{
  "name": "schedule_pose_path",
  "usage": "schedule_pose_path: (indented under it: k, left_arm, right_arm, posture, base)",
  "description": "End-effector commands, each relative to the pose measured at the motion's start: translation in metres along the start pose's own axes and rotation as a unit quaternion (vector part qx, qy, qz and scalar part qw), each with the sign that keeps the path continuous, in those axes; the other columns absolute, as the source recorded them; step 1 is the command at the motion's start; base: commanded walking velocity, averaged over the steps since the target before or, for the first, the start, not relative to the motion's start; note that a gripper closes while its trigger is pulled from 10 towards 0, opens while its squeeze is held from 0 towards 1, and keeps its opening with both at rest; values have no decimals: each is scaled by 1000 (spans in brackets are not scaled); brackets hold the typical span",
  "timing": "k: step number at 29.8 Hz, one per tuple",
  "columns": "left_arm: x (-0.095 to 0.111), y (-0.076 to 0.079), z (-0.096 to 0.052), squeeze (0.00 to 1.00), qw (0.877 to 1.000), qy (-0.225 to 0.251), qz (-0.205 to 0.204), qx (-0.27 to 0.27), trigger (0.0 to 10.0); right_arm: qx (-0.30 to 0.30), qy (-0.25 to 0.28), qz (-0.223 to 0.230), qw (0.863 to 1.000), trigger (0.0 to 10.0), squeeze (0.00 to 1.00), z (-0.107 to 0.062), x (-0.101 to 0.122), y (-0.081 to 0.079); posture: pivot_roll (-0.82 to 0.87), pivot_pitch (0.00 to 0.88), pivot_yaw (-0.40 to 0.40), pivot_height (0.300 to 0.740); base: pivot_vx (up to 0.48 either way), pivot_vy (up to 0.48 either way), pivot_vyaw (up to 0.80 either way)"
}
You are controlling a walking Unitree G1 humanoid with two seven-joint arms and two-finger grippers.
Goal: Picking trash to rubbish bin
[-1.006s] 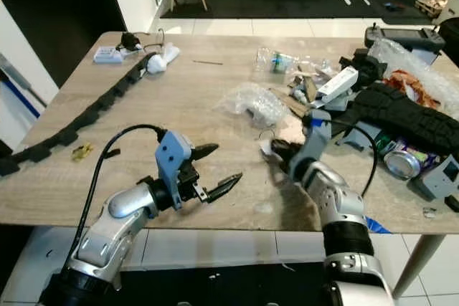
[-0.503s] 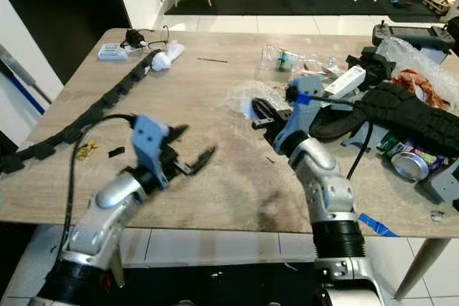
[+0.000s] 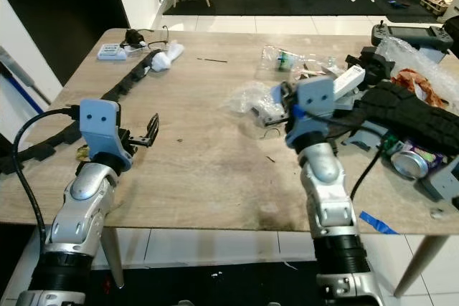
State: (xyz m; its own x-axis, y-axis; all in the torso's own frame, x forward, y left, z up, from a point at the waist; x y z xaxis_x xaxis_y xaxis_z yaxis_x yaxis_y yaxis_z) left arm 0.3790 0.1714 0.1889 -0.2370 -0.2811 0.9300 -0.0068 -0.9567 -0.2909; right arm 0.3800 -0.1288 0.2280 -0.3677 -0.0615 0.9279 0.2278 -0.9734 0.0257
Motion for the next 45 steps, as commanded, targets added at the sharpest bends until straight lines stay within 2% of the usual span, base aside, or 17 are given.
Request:
schedule_pose_path:
  k: [1,8,27,34,36,40,41,42,43,44,45]
  left_arm:
    - [1,13,-2,0,1000,3,4,-17,10000]
    - [10,18,2,0,1000,17,-10,-21,10000]
    - [8,17,5,0,1000,11,-1,-13,10000]
    - [12,20,9,0,1000,13,-25,-12,10000]
    - [10,20,11,0,998,-2,-56,0,10000]
    - [10,19,12,0,998,-3,-60,8,10000]
    - [14,11,16,31,996,4,-79,40,10000]
    - [14,11,16,31,996,4,-79,40,10000]
    - [16,8,17,180,995,7,-86,49,10000]
    - [18,7,18,259,995,11,-84,51,10000]
    - [19,8,19,239,994,15,-93,52,10000]
  right_arm:
    - [-12,9,0,1000,10000,0,-4,2,3]
    - [-10,7,-3,1000,10000,0,-5,-1,2]
    - [4,-3,-19,1000,10000,0,-1,-6,-4]
    - [-10,8,-7,1000,10000,0,1,-3,-1]
    - [-28,14,6,999,10000,0,2,-1,4]
    - [-42,28,13,999,10000,0,3,2,7]
    - [-79,49,33,995,10000,0,5,8,17]
    - [-79,49,33,995,10000,0,5,8,17]
    - [-90,57,34,994,10000,0,5,10,20]
    - [-107,67,26,992,10000,0,5,12,24]
    - [-102,64,29,992,10000,0,5,11,23]
  posture:
    - [24,138,33,740]
    - [22,136,31,740]
    - [23,132,25,740]
    - [24,129,27,740]
    - [27,126,29,740]
    - [24,124,30,740]
    - [27,123,32,740]
    - [27,123,32,740]
    - [27,123,32,740]
    - [27,122,32,740]
    - [27,122,32,740]
  base:
    - [0,0,-800]
    - [0,0,-800]
    - [0,0,-800]
    - [0,0,-800]
    - [0,0,-800]
    - [0,0,-800]
    - [0,0,-800]
    - [0,0,-800]
    - [0,0,-800]
    - [0,0,-800]
    - [0,0,-800]
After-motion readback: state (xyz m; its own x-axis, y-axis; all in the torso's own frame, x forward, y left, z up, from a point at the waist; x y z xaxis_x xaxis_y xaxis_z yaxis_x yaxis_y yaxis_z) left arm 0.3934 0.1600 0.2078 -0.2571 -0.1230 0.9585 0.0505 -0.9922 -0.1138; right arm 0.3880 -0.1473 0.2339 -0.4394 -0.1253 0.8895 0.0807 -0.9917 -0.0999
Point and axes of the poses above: a point about 5 cm out from each wrist's last joint towards the gripper, its own z axis pointing out of the wrist towards the gripper, its own x axis along the axis of the wrist's last joint, y = z × x, the point moved 6 cm from there along z, pointing out of the wrist towards the gripper, and after that the axes turned 10 degrees about z, right-handed, at the moved point
